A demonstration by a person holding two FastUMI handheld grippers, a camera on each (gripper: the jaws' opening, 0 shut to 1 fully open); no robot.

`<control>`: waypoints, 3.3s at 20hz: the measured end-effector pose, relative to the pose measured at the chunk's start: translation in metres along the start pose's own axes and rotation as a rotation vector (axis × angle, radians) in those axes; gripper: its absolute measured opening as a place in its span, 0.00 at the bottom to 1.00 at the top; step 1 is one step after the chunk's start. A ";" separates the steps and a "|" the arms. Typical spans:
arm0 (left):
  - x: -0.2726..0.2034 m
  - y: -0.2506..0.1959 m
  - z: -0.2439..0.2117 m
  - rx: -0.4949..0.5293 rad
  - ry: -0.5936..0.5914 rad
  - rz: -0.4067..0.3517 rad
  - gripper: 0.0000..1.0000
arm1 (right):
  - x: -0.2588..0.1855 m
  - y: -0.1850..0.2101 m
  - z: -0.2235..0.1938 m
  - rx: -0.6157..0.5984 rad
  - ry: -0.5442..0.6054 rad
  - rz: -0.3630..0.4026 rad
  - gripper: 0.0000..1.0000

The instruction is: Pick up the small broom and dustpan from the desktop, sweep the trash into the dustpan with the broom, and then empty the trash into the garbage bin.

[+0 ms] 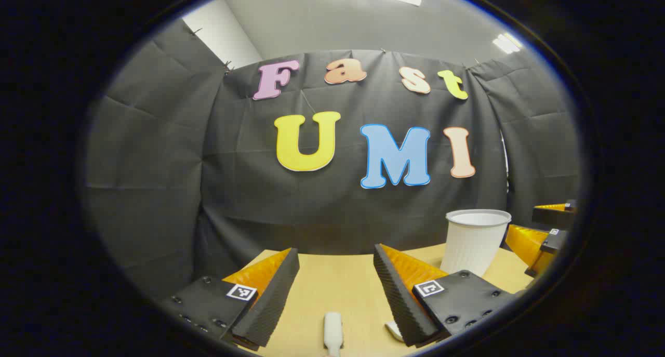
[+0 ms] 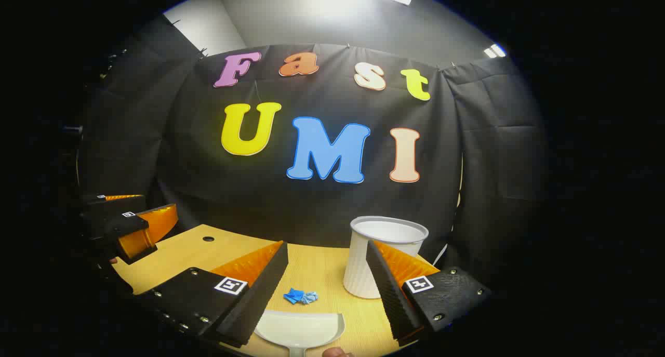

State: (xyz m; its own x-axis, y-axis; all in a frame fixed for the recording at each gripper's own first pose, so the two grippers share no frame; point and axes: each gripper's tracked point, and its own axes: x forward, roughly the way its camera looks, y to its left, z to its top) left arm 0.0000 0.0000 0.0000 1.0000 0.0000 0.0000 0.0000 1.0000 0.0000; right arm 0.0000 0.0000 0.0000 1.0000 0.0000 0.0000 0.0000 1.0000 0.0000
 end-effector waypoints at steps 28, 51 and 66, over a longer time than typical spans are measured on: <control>0.017 -0.016 -0.087 0.033 0.204 -0.047 1.00 | 0.013 0.005 -0.080 -0.029 0.276 0.082 0.95; -0.020 -0.007 -0.284 0.003 0.858 -0.079 0.95 | -0.042 0.015 -0.225 -0.001 0.873 0.156 0.95; -0.020 -0.001 -0.327 0.046 1.014 -0.090 0.95 | -0.054 0.036 -0.277 0.020 1.105 0.242 0.96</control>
State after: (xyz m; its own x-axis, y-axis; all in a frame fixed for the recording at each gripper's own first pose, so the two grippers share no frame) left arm -0.0201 -0.0014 -0.3274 0.5249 -0.0536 -0.8495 0.0964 0.9953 -0.0032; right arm -0.0536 0.0362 -0.2772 0.4255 0.2034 -0.8818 -0.1836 0.9736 0.1359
